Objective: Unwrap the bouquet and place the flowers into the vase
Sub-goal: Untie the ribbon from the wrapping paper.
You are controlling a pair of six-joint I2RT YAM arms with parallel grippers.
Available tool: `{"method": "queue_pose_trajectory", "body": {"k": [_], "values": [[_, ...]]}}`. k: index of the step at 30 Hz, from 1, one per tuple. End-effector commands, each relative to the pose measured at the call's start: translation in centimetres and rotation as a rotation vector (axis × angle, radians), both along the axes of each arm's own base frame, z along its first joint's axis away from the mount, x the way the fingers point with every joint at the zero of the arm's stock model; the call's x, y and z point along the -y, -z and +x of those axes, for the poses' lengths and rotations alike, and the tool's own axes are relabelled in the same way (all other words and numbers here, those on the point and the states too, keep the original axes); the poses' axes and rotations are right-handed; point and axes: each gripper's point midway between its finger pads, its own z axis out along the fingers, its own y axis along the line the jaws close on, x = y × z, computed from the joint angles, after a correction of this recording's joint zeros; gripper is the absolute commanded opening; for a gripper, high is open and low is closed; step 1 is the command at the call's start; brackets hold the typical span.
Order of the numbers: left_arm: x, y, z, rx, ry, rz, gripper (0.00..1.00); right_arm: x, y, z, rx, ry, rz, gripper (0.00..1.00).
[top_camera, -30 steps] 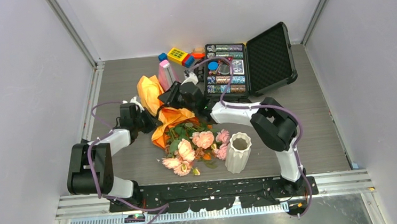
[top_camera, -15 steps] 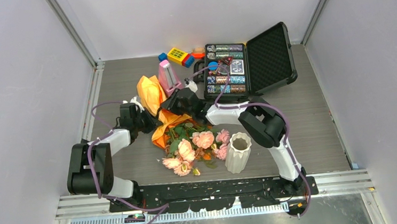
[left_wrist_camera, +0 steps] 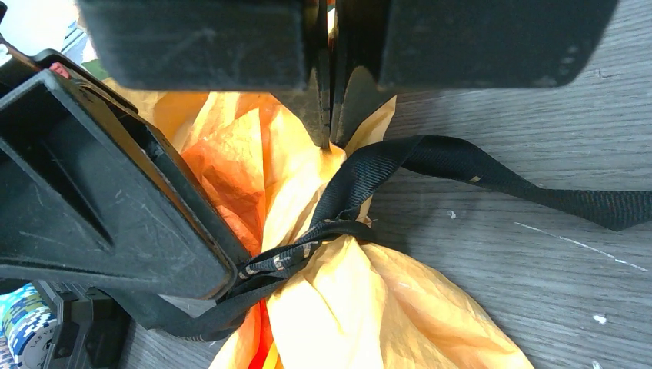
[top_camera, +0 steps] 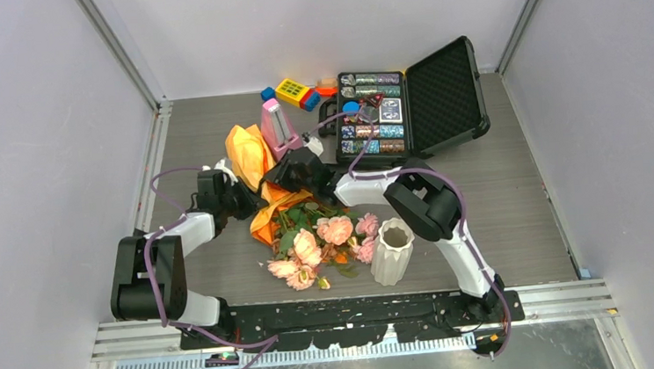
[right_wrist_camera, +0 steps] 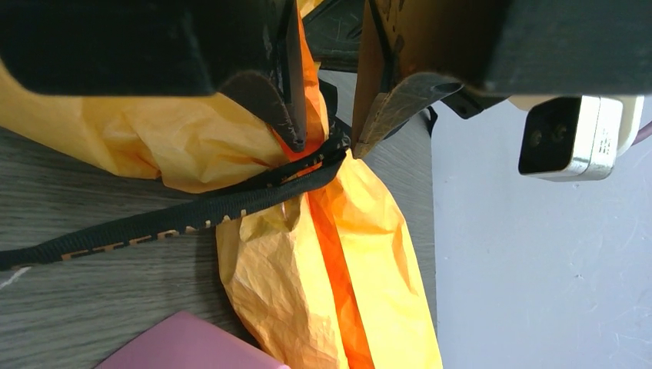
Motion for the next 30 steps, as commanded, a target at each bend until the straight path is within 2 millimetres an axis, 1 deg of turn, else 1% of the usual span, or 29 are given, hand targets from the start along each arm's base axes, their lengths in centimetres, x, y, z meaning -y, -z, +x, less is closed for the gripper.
{"method": "queue_pose_trajectory", "body": {"k": [1, 2, 5, 7, 9, 10, 11, 12, 13, 14, 15, 19, 20, 21, 23, 27, 30], "values": [[0.4, -0.8, 0.0, 0.026, 0.038, -0.009, 0.0, -1.2, -2.2, 1.4, 0.044, 0.026, 0.048, 0.33], [0.4, -0.8, 0.0, 0.024, 0.039, -0.011, 0.0, -1.2, -1.9, 1.4, 0.043, 0.025, 0.042, 0.33], [0.4, -0.8, 0.0, 0.022, 0.04, -0.012, 0.0, -1.5, -1.9, 1.7, 0.046, 0.023, 0.043, 0.3], [0.4, -0.8, 0.1, 0.024, 0.038, -0.012, 0.0, -1.6, -1.7, 1.7, 0.045, 0.021, 0.04, 0.26], [0.4, -0.8, 0.0, 0.023, 0.037, -0.01, 0.0, -1.6, -1.7, 1.7, 0.044, 0.023, 0.042, 0.18], [0.4, -0.8, 0.0, 0.022, 0.037, -0.011, 0.0, -1.6, -1.9, 1.7, 0.048, 0.026, 0.05, 0.14], [0.4, -0.8, 0.0, 0.021, 0.035, -0.012, 0.0, -1.4, -1.9, 1.7, 0.048, 0.032, 0.049, 0.13], [0.4, -0.8, 0.0, 0.021, 0.034, -0.014, 0.0, -1.4, -2.4, 1.8, 0.056, 0.035, 0.06, 0.1], [0.4, -0.9, 0.0, 0.021, 0.031, -0.015, 0.0, -1.2, -2.3, 1.8, 0.057, 0.042, 0.057, 0.08], [0.4, -0.8, 0.0, 0.02, 0.029, -0.014, 0.0, -1.1, -2.9, 1.8, 0.065, 0.047, 0.069, 0.03], [0.3, -0.7, 0.0, 0.018, 0.024, -0.012, 0.0, -0.8, -3.4, 1.9, 0.074, 0.058, 0.077, 0.01], [0.0, -0.3, -0.3, 0.008, 0.014, -0.004, 0.0, 0.6, -4.9, 2.1, 0.102, 0.111, 0.099, 0.0], [0.0, -0.2, -0.4, 0.005, 0.013, -0.004, 0.0, 1.3, -4.6, 2.4, 0.102, 0.13, 0.093, 0.0], [-0.1, -0.1, -0.5, 0.003, 0.008, -0.002, 0.0, 1.9, -5.5, 2.8, 0.111, 0.146, 0.108, 0.0], [-0.3, 0.1, -0.6, -0.002, 0.002, 0.002, 0.0, 3.1, -5.8, 3.4, 0.11, 0.176, 0.12, 0.0], [-0.5, 0.3, -0.8, -0.006, -0.003, 0.004, 0.0, 5.1, -5.4, 4.4, 0.094, 0.221, 0.131, 0.0], [-0.5, 0.3, -0.8, -0.007, -0.002, 0.005, 0.0, 5.9, -4.5, 4.8, 0.064, 0.237, 0.152, 0.0]]}}
